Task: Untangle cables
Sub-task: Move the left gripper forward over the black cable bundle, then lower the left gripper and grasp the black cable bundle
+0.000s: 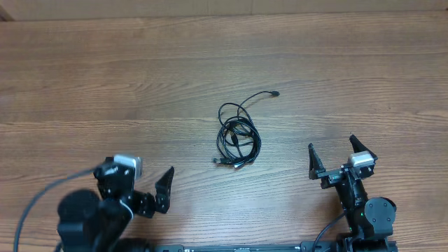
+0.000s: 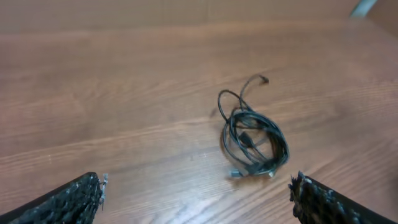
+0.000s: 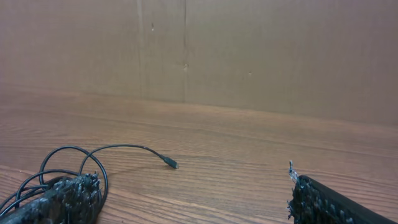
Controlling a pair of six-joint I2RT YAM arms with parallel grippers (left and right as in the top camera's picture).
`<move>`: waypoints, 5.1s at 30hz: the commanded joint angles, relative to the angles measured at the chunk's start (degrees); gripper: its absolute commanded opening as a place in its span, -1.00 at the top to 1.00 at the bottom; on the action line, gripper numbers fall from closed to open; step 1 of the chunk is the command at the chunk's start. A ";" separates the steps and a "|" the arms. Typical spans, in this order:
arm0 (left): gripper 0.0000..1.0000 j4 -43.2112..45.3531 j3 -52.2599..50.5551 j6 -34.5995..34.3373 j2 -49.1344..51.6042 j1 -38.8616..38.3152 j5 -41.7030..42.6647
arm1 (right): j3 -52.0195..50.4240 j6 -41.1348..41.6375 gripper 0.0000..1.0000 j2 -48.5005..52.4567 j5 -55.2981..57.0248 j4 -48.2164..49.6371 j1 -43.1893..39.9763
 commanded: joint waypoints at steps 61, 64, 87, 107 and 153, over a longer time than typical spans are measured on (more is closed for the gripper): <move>-0.99 -4.31 25.05 5.68 67.84 -19.41 3.37 | -0.61 -0.04 -1.00 -0.57 0.11 0.31 0.33; -0.99 -4.02 25.05 5.68 67.84 -19.41 3.37 | -0.61 -0.04 -1.00 -0.57 0.11 0.31 0.33; -0.99 1.11 25.05 5.68 70.07 -23.23 3.13 | -0.61 -0.04 -1.00 -0.57 0.11 0.31 0.33; -0.99 8.85 25.05 -3.17 78.49 -25.42 -3.48 | -0.61 -0.04 -1.00 -0.57 0.11 0.31 0.35; 0.74 10.29 25.00 -8.46 88.30 -28.30 -10.16 | -0.61 -0.04 -1.00 -0.57 0.11 0.31 0.35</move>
